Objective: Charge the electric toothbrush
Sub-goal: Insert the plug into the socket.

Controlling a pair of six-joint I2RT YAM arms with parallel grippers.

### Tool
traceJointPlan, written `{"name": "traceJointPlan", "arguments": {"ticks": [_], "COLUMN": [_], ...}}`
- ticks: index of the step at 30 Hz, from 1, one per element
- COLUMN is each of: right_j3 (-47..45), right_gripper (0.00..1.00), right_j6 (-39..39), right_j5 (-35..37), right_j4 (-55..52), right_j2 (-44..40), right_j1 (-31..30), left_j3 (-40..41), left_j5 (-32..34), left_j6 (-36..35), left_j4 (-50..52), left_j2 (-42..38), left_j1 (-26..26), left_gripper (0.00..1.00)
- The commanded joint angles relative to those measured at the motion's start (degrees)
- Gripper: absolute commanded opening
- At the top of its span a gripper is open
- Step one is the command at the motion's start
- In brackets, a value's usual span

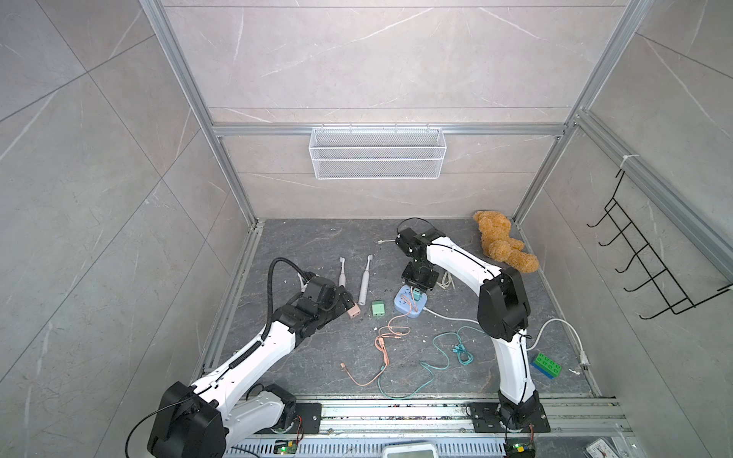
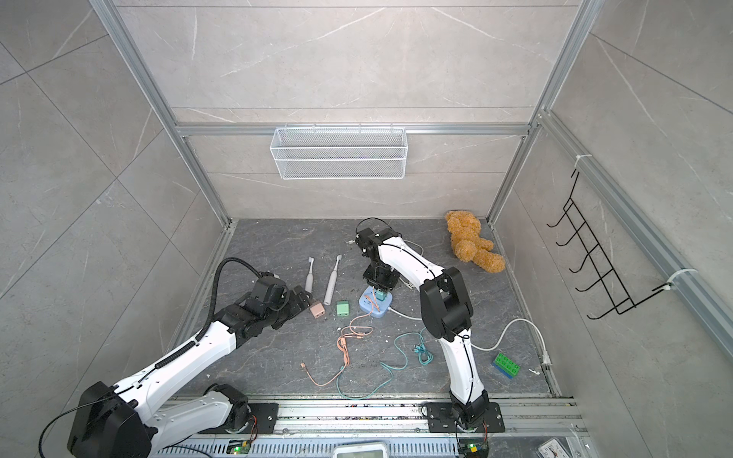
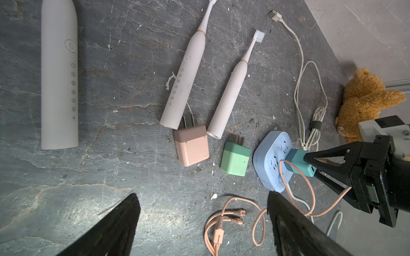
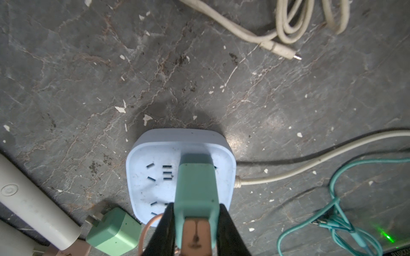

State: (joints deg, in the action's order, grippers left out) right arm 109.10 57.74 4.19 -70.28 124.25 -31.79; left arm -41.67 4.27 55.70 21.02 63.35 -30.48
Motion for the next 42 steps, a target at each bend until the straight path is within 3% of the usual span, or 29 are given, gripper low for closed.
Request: {"name": "traceJointPlan", "arguments": {"ticks": [1, 4, 8, 17, 22, 29, 33, 35, 38, 40, 42], "right_j3": [4.0, 8.2, 7.4, 5.0, 3.7, 0.3, -12.6, -17.5, -24.9, -30.5, -37.2], "right_gripper": [0.00, 0.00, 0.00, 0.48, 0.66, 0.71, 0.72, 0.73, 0.73, 0.73, 0.73], "right_j6": [-7.0, -10.5, -11.8, -14.3, -15.9, -22.5, -29.1, -30.6, -34.6, -38.3, -37.0], "right_j5": [4.6, 4.9, 3.3, -0.1, -2.2, -5.6, -16.1, -17.1, -15.9, -16.6, -13.3], "right_j4": [-4.6, -7.2, -5.3, -2.8, -2.2, 0.6, 12.4, 16.3, 23.6, 30.6, 39.7], "right_j2": [2.6, 3.9, 1.0, -5.9, -9.2, -17.8, -28.0, -32.0, -37.7, -40.7, -42.7], "right_j1": [0.4, 0.4, 0.4, 0.5, 0.4, 0.5, -0.2, -1.4, -6.9, -15.0, -20.2], "left_j3": [-1.9, -2.1, -1.9, -2.0, -1.8, -1.7, -0.6, -0.3, -0.9, -1.0, -1.1], "left_j5": [-0.5, -0.7, 0.0, 1.7, 2.8, 7.2, 7.3, 6.2, 4.2, 2.0, 0.4], "left_j6": [-0.4, -0.4, -0.2, -0.8, -1.3, -1.2, 0.6, 1.3, 2.1, 2.5, 2.5], "left_j4": [-0.1, -0.3, 0.4, 2.3, 3.0, 6.3, 8.1, 8.7, 11.1, 11.8, 12.4], "left_j2": [-0.4, -0.2, -1.0, -2.9, -3.8, -5.9, -9.1, -9.9, -9.7, -9.5, -9.5], "left_j1": [0.1, 0.1, 0.1, 0.1, 0.1, 0.6, 4.4, 6.9, 10.7, 13.1, 15.3], "left_gripper": [0.92, 0.92, 0.92, 0.92, 0.93, 0.93, 0.94, 0.94, 0.94, 0.94, 0.94]}}
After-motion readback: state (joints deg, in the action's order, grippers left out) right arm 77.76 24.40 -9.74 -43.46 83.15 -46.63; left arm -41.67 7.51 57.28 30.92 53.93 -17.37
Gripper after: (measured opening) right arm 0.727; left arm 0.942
